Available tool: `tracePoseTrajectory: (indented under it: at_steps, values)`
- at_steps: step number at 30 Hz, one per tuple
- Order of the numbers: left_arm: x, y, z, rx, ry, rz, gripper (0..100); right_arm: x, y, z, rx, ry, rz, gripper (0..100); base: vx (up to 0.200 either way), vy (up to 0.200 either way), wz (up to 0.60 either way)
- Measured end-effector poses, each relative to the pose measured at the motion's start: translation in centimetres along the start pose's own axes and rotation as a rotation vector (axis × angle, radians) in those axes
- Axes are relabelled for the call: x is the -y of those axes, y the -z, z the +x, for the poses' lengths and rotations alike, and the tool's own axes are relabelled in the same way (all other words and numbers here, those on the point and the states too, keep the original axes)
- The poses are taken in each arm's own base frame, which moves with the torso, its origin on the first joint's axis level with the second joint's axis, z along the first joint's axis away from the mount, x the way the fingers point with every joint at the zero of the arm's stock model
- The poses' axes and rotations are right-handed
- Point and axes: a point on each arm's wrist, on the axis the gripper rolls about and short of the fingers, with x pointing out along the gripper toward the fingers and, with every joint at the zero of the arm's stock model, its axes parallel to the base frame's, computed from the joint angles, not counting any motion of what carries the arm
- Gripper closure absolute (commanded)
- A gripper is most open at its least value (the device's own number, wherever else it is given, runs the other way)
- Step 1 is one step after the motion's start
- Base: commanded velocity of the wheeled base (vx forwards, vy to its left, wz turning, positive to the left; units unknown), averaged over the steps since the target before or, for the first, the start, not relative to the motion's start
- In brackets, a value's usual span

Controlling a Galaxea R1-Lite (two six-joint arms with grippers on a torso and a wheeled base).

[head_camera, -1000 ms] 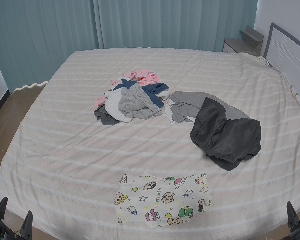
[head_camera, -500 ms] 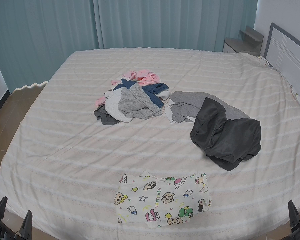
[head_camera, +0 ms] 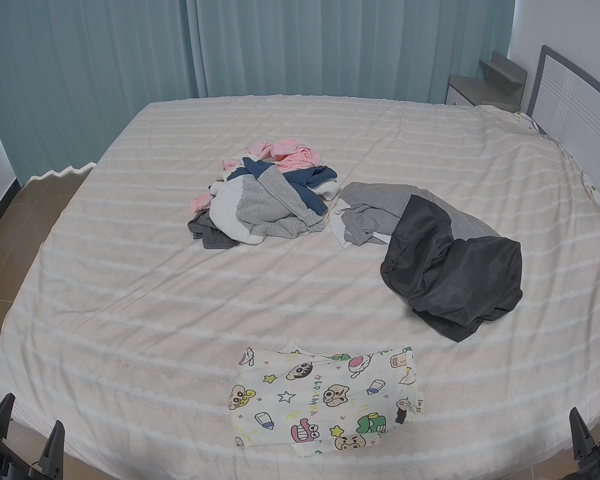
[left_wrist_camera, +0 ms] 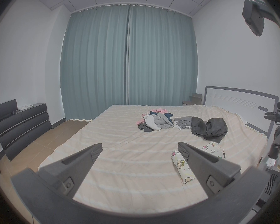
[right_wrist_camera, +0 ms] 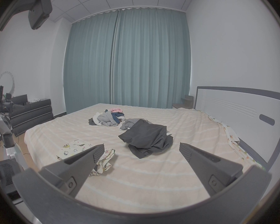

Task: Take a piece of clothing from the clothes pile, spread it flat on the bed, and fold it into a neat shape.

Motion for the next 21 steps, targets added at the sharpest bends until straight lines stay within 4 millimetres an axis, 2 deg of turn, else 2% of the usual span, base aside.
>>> tracePoseTrajectory:
  at_steps: [8, 21]
  values:
    - [0.0, 0.0, 0.01, -0.001, 0.0, 0.0, 0, 0.01, -0.06, 0.0, 0.006, 0.002, 0.112, 0, 0.0, 0.0, 0.0]
    - [0.0, 0.02, 0.02, -0.003, 0.0, 0.0, 0, 0.0, -0.05, 0.01, 0.005, -0.004, 0.115, 0, 0.0, 0.0, 0.0]
